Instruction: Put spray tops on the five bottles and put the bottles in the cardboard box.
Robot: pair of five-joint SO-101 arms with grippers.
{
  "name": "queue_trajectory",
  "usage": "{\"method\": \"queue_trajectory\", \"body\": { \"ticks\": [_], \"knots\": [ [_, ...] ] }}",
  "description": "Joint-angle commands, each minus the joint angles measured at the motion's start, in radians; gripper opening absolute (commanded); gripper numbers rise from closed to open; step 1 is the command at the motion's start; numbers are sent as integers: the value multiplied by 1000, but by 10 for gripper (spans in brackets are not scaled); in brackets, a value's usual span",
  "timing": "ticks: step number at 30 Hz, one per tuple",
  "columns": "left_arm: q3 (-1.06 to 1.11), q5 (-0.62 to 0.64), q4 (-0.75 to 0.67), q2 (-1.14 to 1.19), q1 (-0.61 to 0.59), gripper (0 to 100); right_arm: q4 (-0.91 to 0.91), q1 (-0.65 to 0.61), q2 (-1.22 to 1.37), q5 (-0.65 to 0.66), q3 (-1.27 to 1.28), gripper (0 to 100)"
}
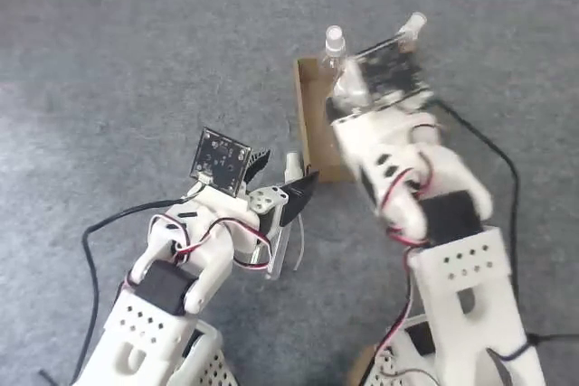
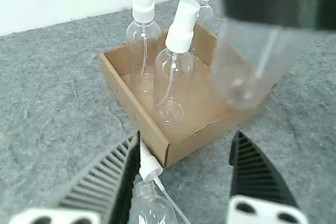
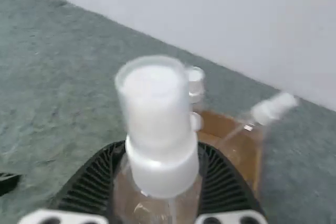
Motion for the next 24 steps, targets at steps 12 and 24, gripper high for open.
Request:
{"method": "queue_trajectory", "body": {
  "ticks": [12, 24],
  "knots": [
    [-10, -6, -25, 5, -3, 258, -295, 309, 341, -80, -15, 5],
    [-10, -8, -25, 8, -3, 258, -599, 306, 611, -140, -15, 5]
  ]
}}
